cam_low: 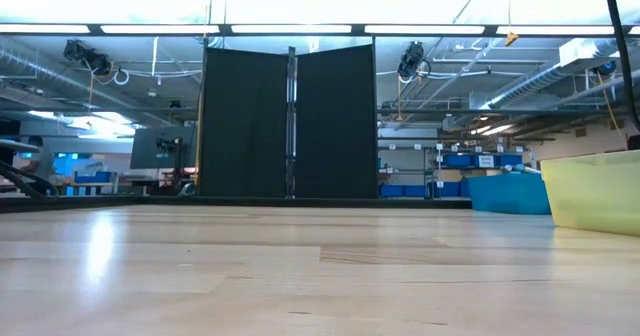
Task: Sort blocks
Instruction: Put the violet block into the transparent bin, then return to Home Position
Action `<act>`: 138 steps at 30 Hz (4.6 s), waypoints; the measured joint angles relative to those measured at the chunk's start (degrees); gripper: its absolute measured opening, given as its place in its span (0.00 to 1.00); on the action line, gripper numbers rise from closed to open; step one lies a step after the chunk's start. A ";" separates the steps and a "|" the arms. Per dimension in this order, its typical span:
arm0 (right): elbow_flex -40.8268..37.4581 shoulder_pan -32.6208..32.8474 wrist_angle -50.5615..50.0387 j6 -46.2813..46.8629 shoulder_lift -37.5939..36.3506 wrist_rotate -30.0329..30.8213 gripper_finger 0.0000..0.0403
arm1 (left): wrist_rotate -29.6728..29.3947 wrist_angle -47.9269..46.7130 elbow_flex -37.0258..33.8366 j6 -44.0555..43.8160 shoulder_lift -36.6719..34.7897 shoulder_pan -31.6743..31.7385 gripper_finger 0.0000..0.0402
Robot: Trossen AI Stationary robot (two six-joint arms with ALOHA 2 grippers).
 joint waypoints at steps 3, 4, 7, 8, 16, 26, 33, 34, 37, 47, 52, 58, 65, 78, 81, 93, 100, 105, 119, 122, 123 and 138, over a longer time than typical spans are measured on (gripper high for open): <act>0.00 0.65 -5.78 7.75 0.00 -2.55 0.63 | 2.43 -0.02 0.00 2.35 -1.65 -0.70 0.16; 0.00 0.90 -7.50 10.13 0.00 -3.47 0.63 | 4.08 -0.04 0.00 3.07 -2.20 -1.02 0.16; 0.00 1.50 -12.07 16.52 0.00 -6.35 0.62 | 12.24 -0.12 0.00 4.88 -3.41 -2.00 0.16; 0.00 1.66 -13.19 17.94 0.00 -6.92 0.62 | 15.53 -0.09 0.00 5.18 -3.60 -2.27 0.16; 0.00 2.14 -16.73 21.85 0.00 -7.41 0.62 | 44.58 0.16 -1.26 -2.50 -2.32 -5.37 0.16; 0.00 2.08 -16.81 20.14 0.00 -6.03 0.61 | 54.88 3.41 -11.52 -12.86 -2.30 -9.63 0.23; 0.00 2.04 -15.92 16.23 -0.05 -2.53 0.61 | 51.50 5.27 -12.44 -12.53 -2.30 -9.78 0.58; 0.00 2.04 -16.08 15.45 -0.30 -1.28 0.61 | 51.31 5.34 -12.44 -12.53 -2.30 -9.78 0.61; 0.00 2.04 -16.16 12.35 -1.60 1.84 0.61 | 45.76 4.63 -12.25 -12.36 -2.28 -9.91 0.67; 0.03 1.94 -26.86 20.17 -8.01 -24.23 0.46 | 4.43 7.30 -11.50 -5.25 -2.39 -9.35 0.48; 0.00 -1.30 -38.66 33.94 -9.33 -37.13 0.13 | -4.60 10.24 -11.88 0.15 -2.43 -6.44 0.17; 0.00 -2.63 -41.33 34.95 -9.81 -41.18 0.04 | -5.43 29.20 -16.42 19.75 -2.53 0.80 0.01; -8.92 -1.84 -42.81 40.41 -15.49 -40.56 0.01 | 0.20 54.32 -22.95 42.84 -5.58 6.06 0.01; -82.63 2.94 8.51 47.64 -55.62 -34.06 0.01 | 15.02 93.56 -49.26 71.67 -29.97 17.01 0.00; -94.91 2.81 8.93 48.48 -68.14 -36.17 0.01 | 17.10 94.59 -56.66 72.95 -36.30 22.37 0.00; -126.39 1.57 -6.10 50.53 -120.32 -42.59 0.01 | 19.13 93.14 -81.17 74.18 -73.04 27.00 0.00; -127.45 1.53 -28.98 52.65 -140.98 -47.15 0.01 | 17.76 89.02 -88.39 73.13 -83.81 27.01 0.00; -127.43 0.46 -36.33 46.92 -153.45 -47.25 0.01 | 20.36 88.80 -91.43 73.04 -87.38 28.23 0.00; -129.79 -3.23 -34.61 51.81 -153.28 -51.65 0.01 | 36.48 99.62 -100.08 73.54 -89.98 40.40 0.00; -134.60 -3.23 -27.44 51.05 -153.10 -52.14 0.01 | 36.48 100.58 -101.15 74.27 -90.51 40.53 0.00; -134.60 -3.23 -27.21 50.90 -152.56 -52.74 0.01 | 36.37 100.35 -101.15 74.26 -90.81 40.53 0.00; -134.66 -2.73 -28.05 50.70 -152.69 -61.92 0.03 | 44.46 96.82 -101.17 73.90 -93.97 40.51 0.00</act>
